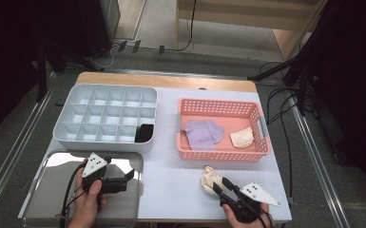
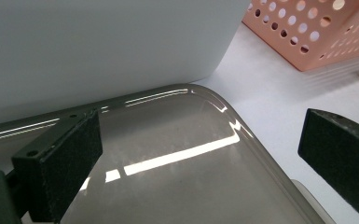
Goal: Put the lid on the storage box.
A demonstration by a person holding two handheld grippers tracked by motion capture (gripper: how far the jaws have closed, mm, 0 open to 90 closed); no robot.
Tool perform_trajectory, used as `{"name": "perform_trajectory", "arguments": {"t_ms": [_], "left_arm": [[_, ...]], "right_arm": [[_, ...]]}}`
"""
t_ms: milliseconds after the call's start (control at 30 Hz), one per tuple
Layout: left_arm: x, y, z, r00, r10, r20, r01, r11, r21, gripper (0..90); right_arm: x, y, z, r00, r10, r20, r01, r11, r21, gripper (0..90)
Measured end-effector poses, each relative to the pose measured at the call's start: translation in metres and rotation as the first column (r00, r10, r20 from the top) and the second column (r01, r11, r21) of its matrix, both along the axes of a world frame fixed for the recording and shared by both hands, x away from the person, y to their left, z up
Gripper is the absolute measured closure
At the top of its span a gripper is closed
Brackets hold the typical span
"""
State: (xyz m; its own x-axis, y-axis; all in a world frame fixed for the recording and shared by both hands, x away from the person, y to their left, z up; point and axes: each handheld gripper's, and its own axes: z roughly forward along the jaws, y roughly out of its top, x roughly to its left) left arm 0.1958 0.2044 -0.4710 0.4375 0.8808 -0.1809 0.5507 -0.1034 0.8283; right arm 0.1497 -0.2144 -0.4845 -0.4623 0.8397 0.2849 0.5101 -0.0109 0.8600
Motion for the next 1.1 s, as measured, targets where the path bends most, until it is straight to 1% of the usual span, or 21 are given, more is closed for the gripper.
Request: {"name": "perform_trajectory", "arguments": {"t_ms": [67,133,167,200,267,300,333,367,400,433,500,600,667,800,833,867,900,1000,1067,1100], "left_arm": [[0.0,0.0,0.0,1.0,0.001,-0.001,-0.001,1.0,0.001,0.1],[0.0,0.0,0.0,1.0,0.002,-0.002,-0.002,1.0,0.001,0.1],[0.0,0.0,0.0,1.0,0.002,-0.002,-0.002,1.0,0.001,0.1],[0.0,0.0,0.0,1.0,0.002,-0.003,-0.002,1.0,0.0,0.1],[0.0,0.001,0.0,1.0,0.001,-0.003,-0.001,1.0,0.0,0.1],[0.0,0.001,0.0,1.0,0.0,-0.003,0.0,1.0,-0.001,0.1],[0.0,0.001,0.0,1.0,0.001,-0.001,-0.001,1.0,0.0,0.1],[0.0,0.0,0.0,1.0,0.002,-0.003,-0.002,1.0,0.0,0.1],[0.001,0.001,0.0,1.0,0.004,-0.006,-0.004,1.0,0.002,0.1],[0.001,0.001,0.0,0.9999,0.007,-0.009,-0.007,1.0,-0.002,0.1],[0.001,0.002,0.001,0.9998,0.015,-0.016,-0.015,0.9999,-0.008,0.1],[0.001,0.003,0.002,0.9996,0.025,-0.013,-0.025,0.9997,-0.006,0.1],[0.0,0.002,0.004,0.9995,0.032,-0.007,-0.032,0.9995,0.002,0.1],[0.0,0.0,0.005,0.9995,0.031,0.002,-0.031,0.9994,0.018,0.1],[0.0,0.0,0.006,0.9995,0.031,-0.004,-0.031,0.9992,0.025,0.1],[0.0,-0.001,0.006,0.9995,0.031,-0.006,-0.031,0.9992,0.026,0.1],[0.001,-0.001,0.006,0.9995,0.032,-0.008,-0.032,0.999,0.03,0.1],[0.001,-0.001,0.008,0.9994,0.033,-0.01,-0.032,0.9989,0.035,0.1],[0.001,-0.003,0.009,0.9994,0.035,-0.004,-0.034,0.9985,0.044,0.1],[0.001,-0.004,0.01,0.9994,0.034,-0.002,-0.034,0.9982,0.05,0.1]], "right_arm": [[0.001,0.01,-0.004,0.9995,0.027,-0.014,-0.027,0.999,-0.032,51.5],[0.001,0.016,-0.008,0.9988,0.04,-0.028,-0.041,0.998,-0.038,48.7],[0.001,0.019,-0.01,0.9983,0.046,-0.037,-0.048,0.997,-0.052,48.5],[0.001,0.021,-0.012,0.998,0.048,-0.041,-0.051,0.995,-0.08,49.7],[0.001,0.024,-0.015,0.9985,0.034,-0.042,-0.039,0.992,-0.119,54.4],[0.001,0.024,-0.016,0.9989,0.023,-0.041,-0.028,0.99,-0.136,59.3],[0.001,0.023,-0.016,0.9991,0.009,-0.04,-0.015,0.99,-0.141,68.8],[0.002,0.022,-0.014,0.9985,-0.009,-0.054,0.002,0.991,-0.136,76.3],[0.002,0.022,-0.013,0.9979,-0.017,-0.062,0.009,0.992,-0.127,80.7],[0.002,0.022,-0.011,0.9972,-0.028,-0.069,0.02,0.993,-0.118,82.6],[0.003,0.026,-0.009,0.9969,-0.045,-0.064,0.037,0.993,-0.115,83.4],[0.003,0.037,-0.005,0.9965,-0.059,-0.06,0.053,0.994,-0.094,83.7],[0.006,0.051,-0.003,0.9961,-0.064,-0.061,0.057,0.993,-0.104,83.8],[0.015,0.07,0.0,0.9967,-0.058,-0.056,0.054,0.996,-0.067,84.0],[0.016,0.073,0.001,0.9967,-0.059,-0.057,0.056,0.997,-0.053,83.8],[0.018,0.079,0.001,0.9968,-0.05,-0.062,0.048,0.998,-0.032,83.0],[0.019,0.084,0.002,0.9972,-0.038,-0.065,0.037,0.999,-0.025,80.9],[0.021,0.093,0.003,0.9975,0.014,-0.07,-0.016,1.0,-0.027,68.7],[0.021,0.09,0.006,0.9973,0.04,-0.061,-0.04,0.999,-0.002,64.0],[0.021,0.087,0.007,0.9975,0.042,-0.057,-0.042,0.999,0.005,62.6]]}}
